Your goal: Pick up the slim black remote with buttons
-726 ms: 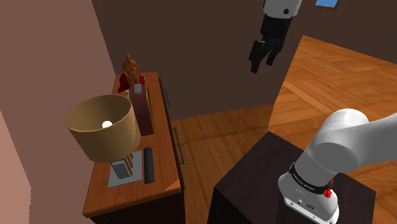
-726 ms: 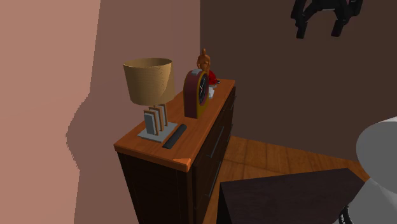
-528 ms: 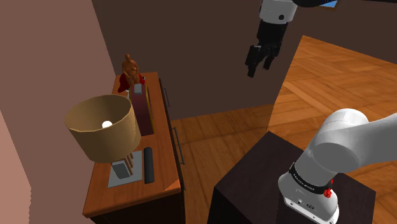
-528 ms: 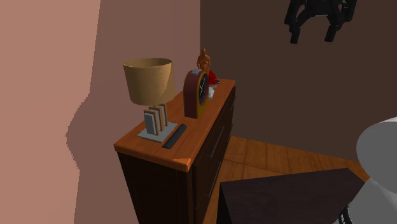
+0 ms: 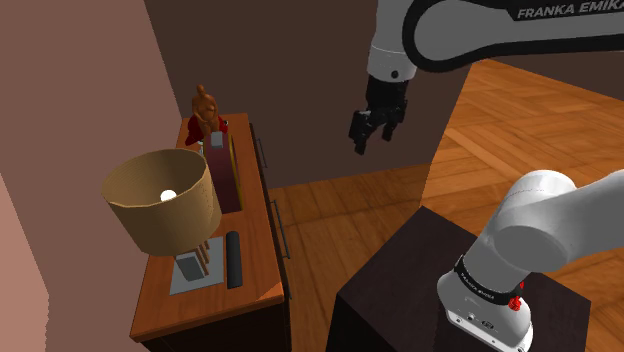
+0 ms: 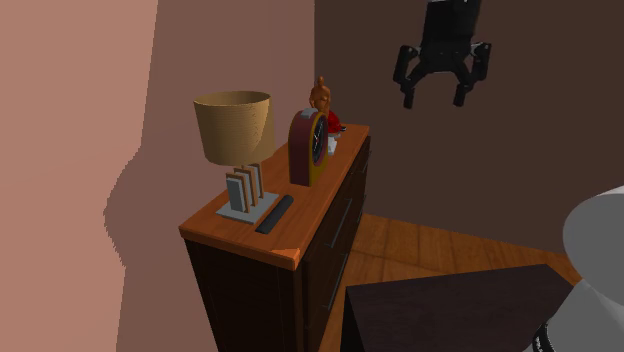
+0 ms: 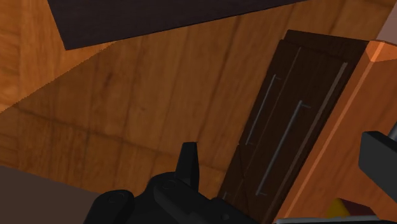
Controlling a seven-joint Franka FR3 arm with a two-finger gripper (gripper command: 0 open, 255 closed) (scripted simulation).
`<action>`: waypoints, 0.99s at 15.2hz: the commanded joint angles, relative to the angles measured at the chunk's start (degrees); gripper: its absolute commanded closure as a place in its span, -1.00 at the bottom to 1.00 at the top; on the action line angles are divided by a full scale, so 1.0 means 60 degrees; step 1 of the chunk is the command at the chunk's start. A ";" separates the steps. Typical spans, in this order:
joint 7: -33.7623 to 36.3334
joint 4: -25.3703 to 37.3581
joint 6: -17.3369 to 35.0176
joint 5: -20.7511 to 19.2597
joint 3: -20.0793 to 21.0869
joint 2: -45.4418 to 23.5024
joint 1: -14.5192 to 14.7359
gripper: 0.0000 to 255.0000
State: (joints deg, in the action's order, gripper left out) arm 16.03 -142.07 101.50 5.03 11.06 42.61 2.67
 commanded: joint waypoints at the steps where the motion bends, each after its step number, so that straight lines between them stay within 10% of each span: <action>1: 0.0408 -0.0154 0.0491 0.0234 0.0365 -0.0310 0.0105 -1.00; 15: 0.3257 0.0138 0.4220 0.0524 0.2887 -0.4293 0.0194 -1.00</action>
State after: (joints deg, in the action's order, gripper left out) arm 34.08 -141.83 124.83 8.78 27.29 19.45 4.15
